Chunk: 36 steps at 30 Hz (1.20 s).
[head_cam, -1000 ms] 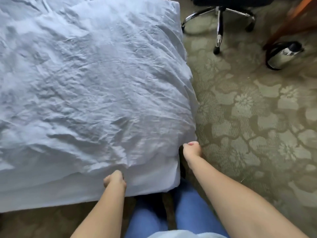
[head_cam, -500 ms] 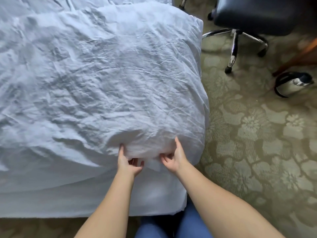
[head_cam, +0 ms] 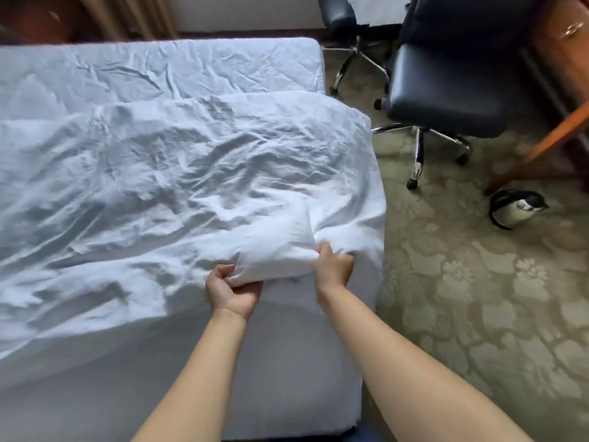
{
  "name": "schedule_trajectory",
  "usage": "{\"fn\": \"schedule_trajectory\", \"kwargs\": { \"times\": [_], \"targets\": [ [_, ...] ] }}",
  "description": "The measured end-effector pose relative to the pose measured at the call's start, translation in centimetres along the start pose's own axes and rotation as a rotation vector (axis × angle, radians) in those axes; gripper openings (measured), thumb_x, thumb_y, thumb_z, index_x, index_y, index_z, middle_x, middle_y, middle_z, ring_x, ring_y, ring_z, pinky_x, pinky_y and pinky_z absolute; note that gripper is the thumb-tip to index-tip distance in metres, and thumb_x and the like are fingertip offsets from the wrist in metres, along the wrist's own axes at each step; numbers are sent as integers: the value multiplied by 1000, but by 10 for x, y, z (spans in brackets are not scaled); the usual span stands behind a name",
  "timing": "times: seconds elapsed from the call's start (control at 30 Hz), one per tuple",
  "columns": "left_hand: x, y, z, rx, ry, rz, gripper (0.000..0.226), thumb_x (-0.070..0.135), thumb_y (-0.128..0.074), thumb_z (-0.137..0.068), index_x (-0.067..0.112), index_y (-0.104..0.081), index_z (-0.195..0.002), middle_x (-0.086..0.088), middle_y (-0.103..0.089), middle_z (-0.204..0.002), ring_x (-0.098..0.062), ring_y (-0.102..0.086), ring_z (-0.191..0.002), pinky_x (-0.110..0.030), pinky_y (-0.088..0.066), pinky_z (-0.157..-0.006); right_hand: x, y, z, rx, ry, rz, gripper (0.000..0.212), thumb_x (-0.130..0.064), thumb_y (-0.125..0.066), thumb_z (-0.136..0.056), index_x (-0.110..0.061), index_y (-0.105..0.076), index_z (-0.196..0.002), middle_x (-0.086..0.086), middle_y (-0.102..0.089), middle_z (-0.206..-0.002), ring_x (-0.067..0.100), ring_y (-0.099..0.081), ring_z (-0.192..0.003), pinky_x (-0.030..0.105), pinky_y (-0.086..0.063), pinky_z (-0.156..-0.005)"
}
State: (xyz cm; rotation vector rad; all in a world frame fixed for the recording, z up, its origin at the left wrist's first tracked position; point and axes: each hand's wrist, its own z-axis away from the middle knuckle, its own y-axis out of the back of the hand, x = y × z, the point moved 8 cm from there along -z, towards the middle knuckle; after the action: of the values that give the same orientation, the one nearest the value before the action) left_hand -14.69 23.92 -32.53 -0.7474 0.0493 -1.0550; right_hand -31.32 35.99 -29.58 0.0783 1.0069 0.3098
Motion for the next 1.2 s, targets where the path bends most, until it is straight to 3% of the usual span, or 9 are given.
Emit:
{"fn": "schedule_trajectory", "kwargs": {
  "times": [0.1, 0.23, 0.43, 0.5, 0.57, 0.67, 0.9, 1.13, 1.2],
  "targets": [
    [4, 18, 4, 139, -47, -145, 9, 20, -49, -73, 22, -57, -75, -2, -58, -89, -19, -55, -83, -34, -41, -84, -54, -10, 29, -103, 279, 157, 29, -9, -54, -89, -3, -57, -60, 13, -61, -64, 19, -56, -66, 28, -37, -62],
    [-16, 7, 16, 114, 53, -79, 47, 57, -58, -77, 25, -63, -111, -8, -64, -107, -29, -55, -105, -46, -43, -96, -72, -13, 47, -221, 369, 255, 42, -13, -56, -85, -9, -42, -46, 5, -44, -46, 24, -47, -51, 33, -34, -56],
    [27, -59, 51, -117, -107, 21, 21, 34, -60, -87, 19, -67, -98, -3, -73, -85, -20, -71, -72, -33, -58, -73, -116, 10, 61, -298, 569, 427, 52, -21, -54, -89, -15, -32, -43, -3, -33, -42, 18, -34, -46, 31, -30, -56],
    [34, -69, 65, -147, -142, -27, 14, 27, -57, -89, 16, -67, -92, -4, -74, -77, -20, -71, -66, -32, -58, -66, -125, 14, 68, -374, 635, 453, 45, -28, -54, -92, -15, -40, -51, 1, -43, -51, 17, -41, -52, 33, -34, -62],
    [38, -74, 77, -147, -175, -31, 14, 20, -54, -91, 13, -65, -87, -7, -73, -70, -21, -71, -60, -32, -58, -60, -115, 18, 63, -417, 730, 767, 36, -47, -51, -92, -14, -64, -94, 9, -63, -101, 24, -56, -98, 38, -37, -90],
    [38, -68, 75, -45, -212, -117, 10, 14, -56, -90, 12, -64, -84, -7, -71, -65, -21, -69, -54, -31, -59, -52, -72, 29, 45, -456, 777, 1163, 69, -57, -52, -87, -29, -30, -146, 4, -26, -151, 27, -21, -138, 44, -15, -113],
    [-4, -1, 35, 75, -29, -174, 20, 22, -50, -92, 10, -66, -89, -8, -73, -72, -22, -71, -61, -29, -56, -64, 65, 16, 31, -758, 493, 1429, 76, -56, -60, -82, -17, -36, -142, 10, -36, -146, 31, -36, -132, 42, -38, -106],
    [49, -82, 0, -244, -62, -181, 22, 15, -58, -80, 4, -64, -99, -12, -64, -100, -24, -61, -92, -32, -44, -97, 105, -32, 10, -572, 495, 1515, 127, -63, -69, -70, -28, 26, -147, 3, 28, -155, 38, 5, -145, 59, -15, -111],
    [61, -89, -18, -253, -67, -291, 24, 16, -63, -79, 8, -60, -101, -8, -58, -99, -20, -53, -88, -28, -41, -83, 111, -50, -1, -522, 493, 1547, 130, -62, -71, -69, -28, 30, -145, 7, 32, -154, 39, 9, -145, 61, -13, -111]
  ]
}}
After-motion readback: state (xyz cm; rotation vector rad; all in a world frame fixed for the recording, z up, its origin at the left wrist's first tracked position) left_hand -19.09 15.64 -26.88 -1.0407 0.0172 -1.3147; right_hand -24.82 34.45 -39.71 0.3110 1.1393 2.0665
